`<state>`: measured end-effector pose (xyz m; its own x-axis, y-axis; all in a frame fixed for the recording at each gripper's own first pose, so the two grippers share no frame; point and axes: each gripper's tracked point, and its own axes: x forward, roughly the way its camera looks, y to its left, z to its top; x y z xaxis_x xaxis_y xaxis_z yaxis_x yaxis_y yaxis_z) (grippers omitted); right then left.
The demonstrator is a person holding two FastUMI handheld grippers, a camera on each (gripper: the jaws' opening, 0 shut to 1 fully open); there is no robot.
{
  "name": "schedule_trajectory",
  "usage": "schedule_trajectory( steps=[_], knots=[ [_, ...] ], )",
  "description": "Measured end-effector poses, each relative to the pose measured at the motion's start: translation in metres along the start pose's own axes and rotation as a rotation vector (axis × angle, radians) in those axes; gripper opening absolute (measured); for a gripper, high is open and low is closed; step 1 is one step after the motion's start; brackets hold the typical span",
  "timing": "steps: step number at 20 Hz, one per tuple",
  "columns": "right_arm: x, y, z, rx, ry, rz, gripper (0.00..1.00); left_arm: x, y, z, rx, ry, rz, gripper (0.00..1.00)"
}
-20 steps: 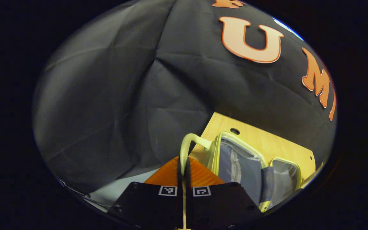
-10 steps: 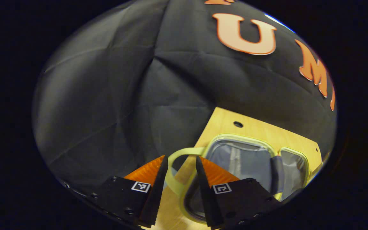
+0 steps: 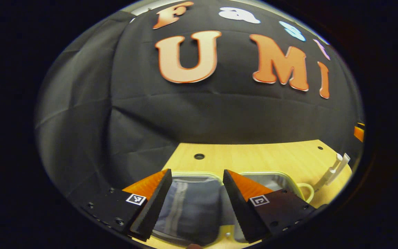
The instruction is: First open the suitcase, pack the skin care products into it, and then close the suitcase.
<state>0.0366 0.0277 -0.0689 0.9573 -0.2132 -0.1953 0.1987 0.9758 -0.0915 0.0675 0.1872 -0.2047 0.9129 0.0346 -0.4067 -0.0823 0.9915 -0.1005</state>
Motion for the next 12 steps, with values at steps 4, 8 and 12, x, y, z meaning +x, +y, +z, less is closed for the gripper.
schedule_trajectory(
  steps=[4,8,12],
  knots=[
    [-0.004,-0.025,-0.027,0.009,0.039,0.011,0.96,-0.012,-0.116,0.016,0.078,-0.043,-0.140,0.92],
    [-0.003,-0.043,-0.051,0.003,0.078,0.023,0.96,-0.025,-0.201,0.010,0.135,-0.041,-0.255,0.92],
    [0.002,-0.055,-0.085,0.003,0.135,0.057,0.96,-0.033,-0.286,-0.018,0.173,-0.017,-0.375,0.93]
  ],
)
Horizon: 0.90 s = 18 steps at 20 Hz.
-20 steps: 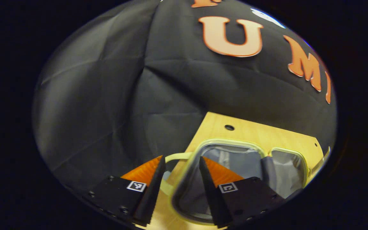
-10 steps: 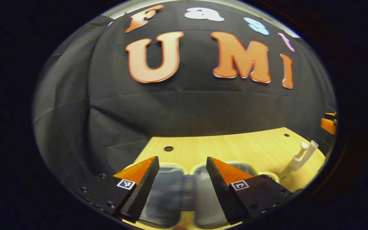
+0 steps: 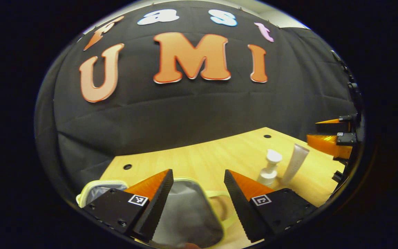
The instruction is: First open the suitcase, pack the skin care products into it, and then close the suitcase.
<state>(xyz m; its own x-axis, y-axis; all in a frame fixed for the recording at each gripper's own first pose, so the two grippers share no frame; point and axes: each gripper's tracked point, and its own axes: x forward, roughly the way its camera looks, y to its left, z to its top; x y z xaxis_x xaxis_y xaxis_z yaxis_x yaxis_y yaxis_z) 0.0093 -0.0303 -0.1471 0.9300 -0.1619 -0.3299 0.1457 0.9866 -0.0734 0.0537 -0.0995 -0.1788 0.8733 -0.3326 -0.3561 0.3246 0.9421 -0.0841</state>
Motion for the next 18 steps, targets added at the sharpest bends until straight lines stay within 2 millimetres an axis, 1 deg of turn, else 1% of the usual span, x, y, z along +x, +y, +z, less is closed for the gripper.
schedule_trajectory(
  steps=[1,2,3,4,6,7,8,11,12,14,16,17,18],
  knots=[
    [0.003,-0.002,-0.010,-0.007,0.010,0.010,0.96,0.006,-0.020,-0.006,0.003,0.008,-0.028,0.93],
    [0.007,-0.005,-0.019,-0.014,0.023,0.022,0.96,0.016,-0.047,-0.013,0.001,0.014,-0.073,0.93],
    [0.009,-0.006,-0.027,-0.017,0.030,0.027,0.96,0.022,-0.064,-0.017,0.002,0.013,-0.095,0.93],
    [0.015,-0.009,-0.035,-0.018,0.040,0.036,0.96,0.029,-0.084,-0.026,0.008,0.018,-0.128,0.93],
    [0.024,-0.011,-0.045,-0.021,0.050,0.039,0.96,0.043,-0.110,-0.042,0.021,0.031,-0.170,0.93],
    [0.028,-0.012,-0.053,-0.020,0.060,0.043,0.96,0.050,-0.120,-0.049,0.029,0.040,-0.182,0.93],
    [0.031,-0.012,-0.058,-0.016,0.068,0.049,0.96,0.058,-0.127,-0.061,0.039,0.059,-0.186,0.93],
    [0.044,-0.013,-0.074,-0.013,0.078,0.062,0.96,0.084,-0.143,-0.082,0.033,0.078,-0.195,0.94],
    [0.047,-0.013,-0.077,-0.013,0.081,0.066,0.96,0.094,-0.147,-0.085,0.028,0.077,-0.193,0.93],
    [0.053,-0.013,-0.085,-0.008,0.091,0.072,0.96,0.110,-0.152,-0.087,0.013,0.074,-0.194,0.93],
    [0.059,-0.014,-0.095,-0.001,0.107,0.075,0.96,0.117,-0.153,-0.090,-0.002,0.070,-0.198,0.93],
    [0.060,-0.014,-0.100,-0.001,0.114,0.078,0.96,0.118,-0.154,-0.089,-0.009,0.062,-0.196,0.78],
    [0.062,-0.015,-0.105,-0.004,0.124,0.079,0.96,0.127,-0.158,-0.090,-0.017,0.065,-0.202,0.63]
  ],
)
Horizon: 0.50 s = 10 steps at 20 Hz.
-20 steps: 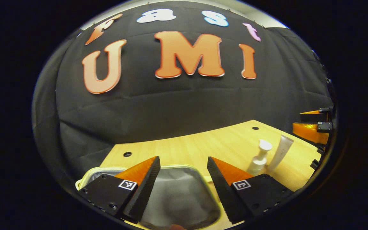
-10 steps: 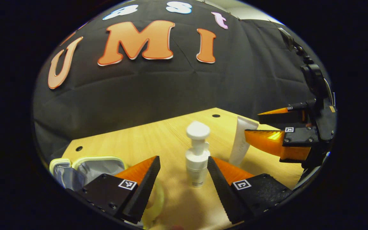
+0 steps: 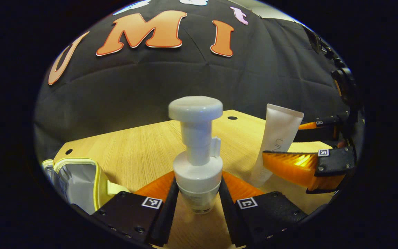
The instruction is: First open the suitcase, pack the skin care products into it, and then close the suitcase.
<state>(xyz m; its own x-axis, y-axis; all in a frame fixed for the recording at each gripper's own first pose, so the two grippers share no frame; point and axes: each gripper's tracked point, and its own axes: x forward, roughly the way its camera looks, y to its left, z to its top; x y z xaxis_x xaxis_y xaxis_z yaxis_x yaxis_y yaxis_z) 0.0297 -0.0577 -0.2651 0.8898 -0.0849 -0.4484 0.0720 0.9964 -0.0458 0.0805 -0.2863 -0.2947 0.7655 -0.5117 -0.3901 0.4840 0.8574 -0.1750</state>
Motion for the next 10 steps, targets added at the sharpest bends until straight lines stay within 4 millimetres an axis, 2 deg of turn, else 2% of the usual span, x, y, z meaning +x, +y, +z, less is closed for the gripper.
schedule_trajectory(
  steps=[1,4,6,7,9,10],
  knots=[
    [0.003,0.001,-0.004,0.000,0.005,0.005,0.96,-0.007,-0.001,0.002,0.001,0.002,-0.006,0.62],
    [0.014,0.004,-0.009,0.023,0.018,0.020,0.96,-0.008,0.001,0.002,-0.009,0.022,-0.005,0.60],
    [0.020,0.010,-0.014,0.032,0.032,0.039,0.96,-0.014,0.001,0.010,-0.015,0.017,-0.004,0.60],
    [0.023,0.013,-0.015,0.038,0.038,0.049,0.94,-0.018,0.004,0.018,-0.013,0.008,0.005,0.60],
    [0.028,0.020,-0.017,0.062,0.049,0.070,0.79,-0.028,0.017,0.034,-0.025,-0.008,0.035,0.60],
    [0.029,0.022,-0.017,0.071,0.052,0.076,0.75,-0.034,0.024,0.040,-0.035,-0.017,0.052,0.60]
  ],
)
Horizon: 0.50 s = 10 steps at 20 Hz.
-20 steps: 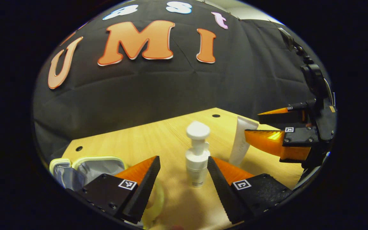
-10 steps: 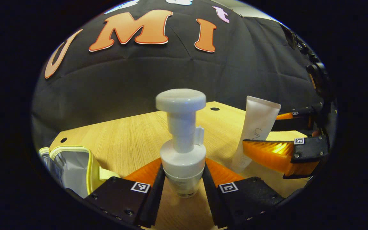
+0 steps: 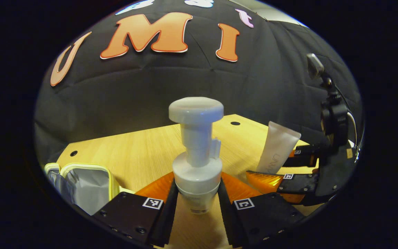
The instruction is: First open the suitcase, pack the skin care products into it, and then close the suitcase.
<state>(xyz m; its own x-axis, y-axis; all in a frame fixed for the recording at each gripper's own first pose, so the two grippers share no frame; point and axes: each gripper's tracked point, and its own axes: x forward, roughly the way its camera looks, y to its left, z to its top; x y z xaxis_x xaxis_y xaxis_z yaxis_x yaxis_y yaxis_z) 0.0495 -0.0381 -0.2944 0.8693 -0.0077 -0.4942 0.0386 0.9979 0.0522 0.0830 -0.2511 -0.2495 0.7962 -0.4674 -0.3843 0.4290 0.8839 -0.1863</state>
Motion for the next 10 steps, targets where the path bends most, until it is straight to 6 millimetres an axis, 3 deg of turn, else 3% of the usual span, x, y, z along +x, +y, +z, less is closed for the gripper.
schedule_trajectory(
  steps=[2,3,4,7,10],
  knots=[
    [0.002,-0.002,-0.001,0.000,0.000,-0.013,0.61,-0.011,0.019,0.012,-0.017,-0.011,0.041,0.60],
    [0.005,-0.001,0.001,0.004,-0.004,-0.006,0.47,-0.018,0.028,0.015,-0.021,-0.016,0.059,0.60],
    [0.005,0.000,0.002,0.014,-0.005,-0.002,0.42,-0.030,0.045,0.019,-0.020,-0.021,0.096,0.60],
    [0.009,0.005,0.003,-0.004,0.004,0.005,0.36,-0.046,0.053,0.024,-0.091,-0.037,0.100,0.60],
    [0.009,0.012,0.007,0.001,0.008,0.017,0.35,-0.060,0.068,0.035,-0.052,-0.049,0.141,0.59]
  ],
)
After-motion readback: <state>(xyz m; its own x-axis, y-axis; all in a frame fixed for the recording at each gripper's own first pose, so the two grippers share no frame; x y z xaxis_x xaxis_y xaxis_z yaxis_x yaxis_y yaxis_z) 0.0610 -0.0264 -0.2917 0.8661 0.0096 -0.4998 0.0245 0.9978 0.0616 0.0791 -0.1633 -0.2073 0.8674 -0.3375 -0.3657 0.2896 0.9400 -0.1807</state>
